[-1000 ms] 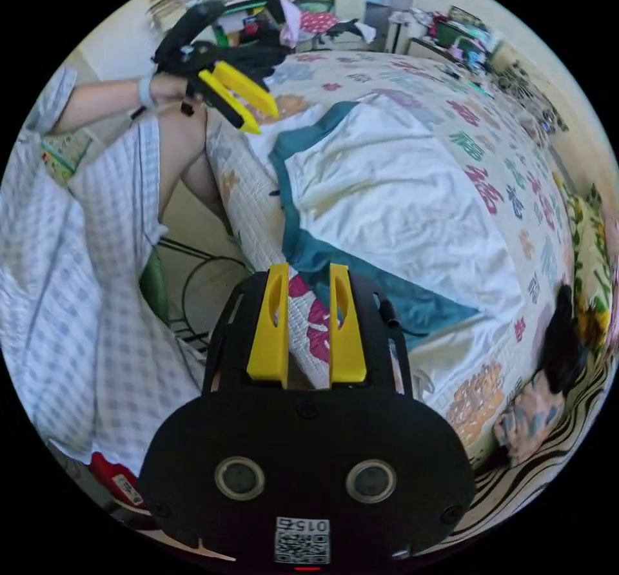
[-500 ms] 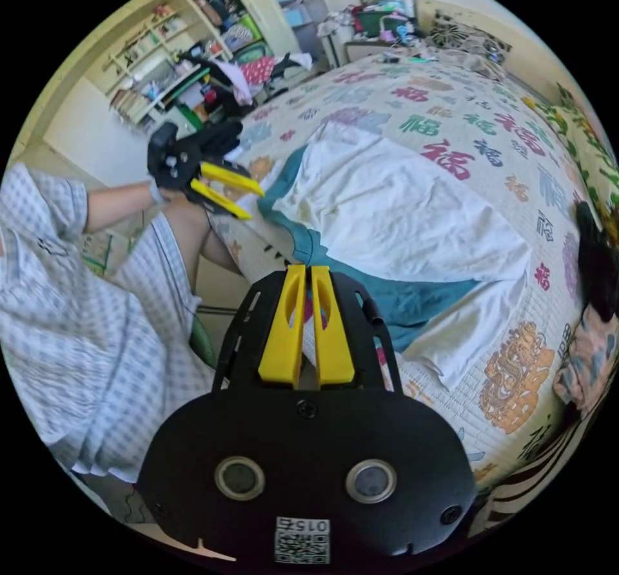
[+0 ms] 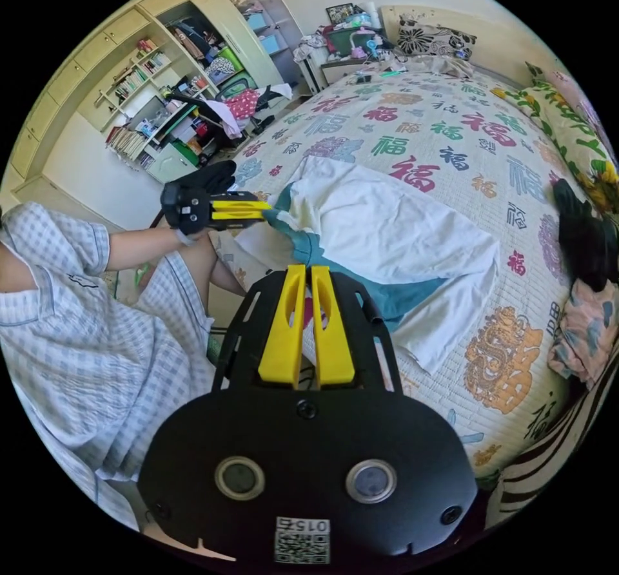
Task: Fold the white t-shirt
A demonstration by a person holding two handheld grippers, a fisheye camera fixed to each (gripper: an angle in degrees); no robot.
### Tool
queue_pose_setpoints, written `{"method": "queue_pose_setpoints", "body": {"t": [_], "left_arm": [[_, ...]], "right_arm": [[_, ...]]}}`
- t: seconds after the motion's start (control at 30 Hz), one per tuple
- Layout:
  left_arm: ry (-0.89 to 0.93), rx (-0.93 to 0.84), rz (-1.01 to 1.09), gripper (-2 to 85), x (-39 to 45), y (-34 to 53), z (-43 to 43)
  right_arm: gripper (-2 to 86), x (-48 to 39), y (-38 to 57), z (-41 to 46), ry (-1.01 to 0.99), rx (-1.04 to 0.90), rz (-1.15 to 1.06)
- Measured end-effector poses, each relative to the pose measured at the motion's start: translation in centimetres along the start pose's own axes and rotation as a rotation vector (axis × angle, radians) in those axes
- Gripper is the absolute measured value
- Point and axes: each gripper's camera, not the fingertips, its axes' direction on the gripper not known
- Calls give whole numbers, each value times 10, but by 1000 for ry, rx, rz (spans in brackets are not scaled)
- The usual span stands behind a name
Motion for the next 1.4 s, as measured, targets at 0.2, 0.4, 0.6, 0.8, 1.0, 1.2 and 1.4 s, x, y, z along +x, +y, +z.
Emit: {"method": "queue_pose_setpoints", "body": {"t": [0.2,0.4,0.6,0.8,1.0,1.2,1.4], "left_arm": [[-70,263,-183,7,-47,-23,-144],[-219,496,-133,6,-40,-52,-300],[-274,698,-113,5,-32,-53,-432],[-378,759,-65,4,-44,-62,-497],[-378,630,-96,6,-114,-96,-461],[-230,373,-243,9,-250,-150,-290],[-174,22,-549,24,-361,-145,-61]], "right_arm": [[-7,-54,12,-93,147,146,-21],[-7,-153,33,-227,381,430,-137],[-8,-247,70,-329,558,643,-301],[-9,-271,81,-383,574,751,-408],[-8,-205,35,-373,546,702,-367],[-4,-44,-61,-299,469,529,-132],[24,167,-126,-158,275,262,286]]}}
